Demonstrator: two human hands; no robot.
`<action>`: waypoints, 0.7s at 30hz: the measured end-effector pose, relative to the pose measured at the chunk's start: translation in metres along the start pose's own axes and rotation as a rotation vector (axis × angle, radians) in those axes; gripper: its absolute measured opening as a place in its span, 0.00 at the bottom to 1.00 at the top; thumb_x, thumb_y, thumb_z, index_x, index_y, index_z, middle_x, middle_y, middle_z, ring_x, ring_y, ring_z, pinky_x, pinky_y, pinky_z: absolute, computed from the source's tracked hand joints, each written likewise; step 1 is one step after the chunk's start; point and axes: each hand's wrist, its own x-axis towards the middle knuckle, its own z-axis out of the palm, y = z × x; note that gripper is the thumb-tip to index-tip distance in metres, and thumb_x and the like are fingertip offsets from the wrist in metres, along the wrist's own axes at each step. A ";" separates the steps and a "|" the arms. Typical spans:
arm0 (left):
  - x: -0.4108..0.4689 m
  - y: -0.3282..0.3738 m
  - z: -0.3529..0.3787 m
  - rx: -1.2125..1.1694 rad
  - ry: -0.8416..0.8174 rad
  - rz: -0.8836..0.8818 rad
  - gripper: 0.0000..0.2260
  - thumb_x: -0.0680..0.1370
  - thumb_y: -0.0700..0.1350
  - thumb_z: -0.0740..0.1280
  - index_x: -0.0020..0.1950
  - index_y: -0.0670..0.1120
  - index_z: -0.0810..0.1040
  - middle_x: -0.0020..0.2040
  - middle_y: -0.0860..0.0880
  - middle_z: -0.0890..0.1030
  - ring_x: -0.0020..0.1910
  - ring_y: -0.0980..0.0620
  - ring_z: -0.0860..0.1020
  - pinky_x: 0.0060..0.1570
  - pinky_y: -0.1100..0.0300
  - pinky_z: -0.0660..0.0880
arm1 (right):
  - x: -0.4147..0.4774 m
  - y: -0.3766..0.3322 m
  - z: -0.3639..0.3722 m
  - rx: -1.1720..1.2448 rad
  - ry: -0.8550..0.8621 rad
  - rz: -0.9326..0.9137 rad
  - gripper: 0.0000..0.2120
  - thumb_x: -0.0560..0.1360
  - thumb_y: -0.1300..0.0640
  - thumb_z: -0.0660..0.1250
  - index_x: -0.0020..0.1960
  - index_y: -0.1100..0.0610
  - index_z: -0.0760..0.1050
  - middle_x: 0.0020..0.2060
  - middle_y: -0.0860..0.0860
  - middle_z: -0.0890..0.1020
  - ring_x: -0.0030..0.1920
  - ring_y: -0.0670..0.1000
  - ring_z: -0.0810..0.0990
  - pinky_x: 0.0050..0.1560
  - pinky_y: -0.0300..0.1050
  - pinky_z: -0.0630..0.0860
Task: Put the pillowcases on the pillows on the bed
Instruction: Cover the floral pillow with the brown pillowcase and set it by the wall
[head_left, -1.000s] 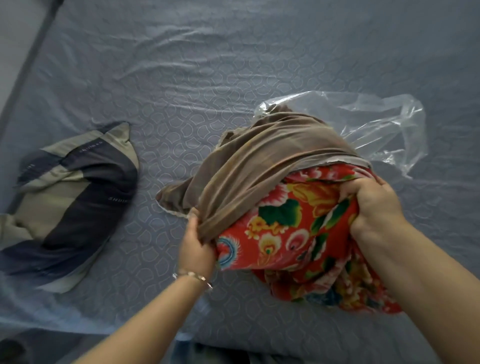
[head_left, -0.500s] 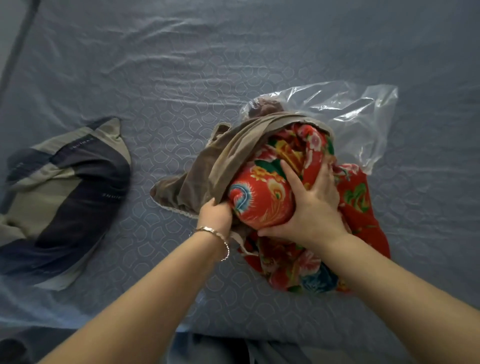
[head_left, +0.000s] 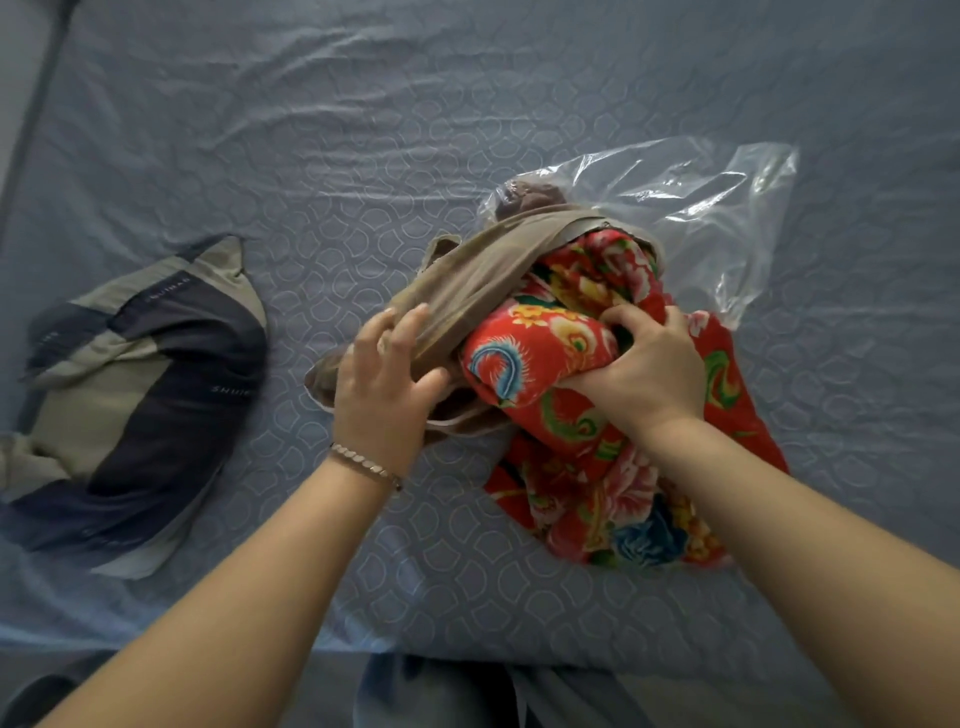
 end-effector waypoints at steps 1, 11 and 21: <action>0.005 0.003 -0.001 0.036 -0.201 -0.123 0.08 0.74 0.42 0.63 0.52 0.47 0.78 0.67 0.42 0.68 0.61 0.39 0.71 0.49 0.47 0.75 | -0.001 0.000 -0.001 0.009 0.007 -0.009 0.27 0.60 0.41 0.77 0.56 0.48 0.77 0.60 0.55 0.72 0.59 0.58 0.73 0.54 0.49 0.73; 0.018 0.008 -0.031 -0.584 -0.689 -0.681 0.41 0.65 0.45 0.73 0.73 0.46 0.55 0.66 0.45 0.66 0.64 0.48 0.69 0.62 0.60 0.65 | -0.035 -0.034 -0.034 0.291 -0.024 0.005 0.07 0.61 0.56 0.76 0.34 0.49 0.79 0.33 0.45 0.81 0.39 0.51 0.80 0.43 0.51 0.80; -0.047 -0.026 -0.028 -0.617 -0.741 -0.904 0.42 0.67 0.39 0.73 0.74 0.47 0.52 0.70 0.43 0.64 0.65 0.44 0.69 0.65 0.51 0.69 | -0.043 -0.064 0.073 -0.216 0.066 -0.609 0.18 0.64 0.56 0.65 0.54 0.51 0.72 0.67 0.59 0.63 0.68 0.64 0.59 0.70 0.61 0.54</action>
